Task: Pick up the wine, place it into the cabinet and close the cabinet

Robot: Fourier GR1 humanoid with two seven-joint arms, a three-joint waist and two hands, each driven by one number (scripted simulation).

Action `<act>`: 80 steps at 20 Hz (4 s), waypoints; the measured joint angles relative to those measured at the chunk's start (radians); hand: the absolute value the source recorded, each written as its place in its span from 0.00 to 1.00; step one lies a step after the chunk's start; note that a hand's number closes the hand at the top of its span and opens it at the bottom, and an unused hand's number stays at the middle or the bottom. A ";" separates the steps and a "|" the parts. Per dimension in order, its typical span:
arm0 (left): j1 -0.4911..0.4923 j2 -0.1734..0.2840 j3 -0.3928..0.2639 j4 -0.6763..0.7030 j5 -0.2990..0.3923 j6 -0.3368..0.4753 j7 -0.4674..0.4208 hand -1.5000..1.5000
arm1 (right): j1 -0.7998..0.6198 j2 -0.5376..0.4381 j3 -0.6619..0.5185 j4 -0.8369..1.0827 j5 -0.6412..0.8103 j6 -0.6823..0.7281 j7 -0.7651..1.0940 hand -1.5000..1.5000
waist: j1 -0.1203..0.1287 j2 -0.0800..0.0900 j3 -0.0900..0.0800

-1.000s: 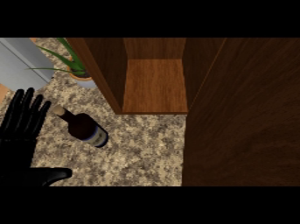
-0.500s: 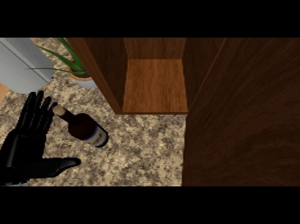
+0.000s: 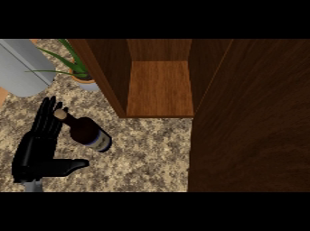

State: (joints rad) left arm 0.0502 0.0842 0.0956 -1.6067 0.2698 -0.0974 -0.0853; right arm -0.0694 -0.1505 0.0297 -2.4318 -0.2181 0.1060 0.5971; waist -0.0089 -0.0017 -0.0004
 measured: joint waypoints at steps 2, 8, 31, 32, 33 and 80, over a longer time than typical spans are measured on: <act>-0.001 -0.001 0.002 0.049 -0.003 -0.023 -0.041 0.00 | -0.004 -0.004 -0.019 0.003 -0.002 0.009 -0.005 0.00 | 0.000 0.000 0.000; -0.037 -0.002 0.017 0.125 0.003 -0.040 -0.075 0.00 | -0.006 0.003 -0.020 -0.001 -0.002 0.007 0.004 0.00 | 0.000 0.000 0.000; -0.136 -0.012 0.033 0.470 -0.038 -0.111 -0.275 0.00 | -0.036 0.017 0.005 -0.002 0.018 -0.006 0.028 0.00 | 0.001 0.000 0.000; -0.140 -0.009 0.034 0.477 -0.037 -0.118 -0.283 0.00 | -0.053 0.014 0.008 -0.003 0.018 -0.013 0.044 0.00 | 0.001 0.000 0.000; -0.152 -0.018 0.032 0.497 -0.044 -0.110 -0.295 0.00 | -0.043 0.009 -0.004 -0.005 0.017 -0.004 0.040 0.00 | -0.001 0.000 0.000; 0.071 0.007 -0.043 -0.028 -0.040 -0.084 -0.307 1.00 | -0.016 0.031 -0.032 0.002 0.029 0.033 0.015 0.00 | 0.009 -0.003 0.001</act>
State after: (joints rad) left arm 0.1209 0.0907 0.0529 -1.6349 0.2297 -0.1815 -0.3925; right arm -0.0859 -0.1199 -0.0020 -2.4299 -0.1892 0.1386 0.6118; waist -0.0001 -0.0042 0.0008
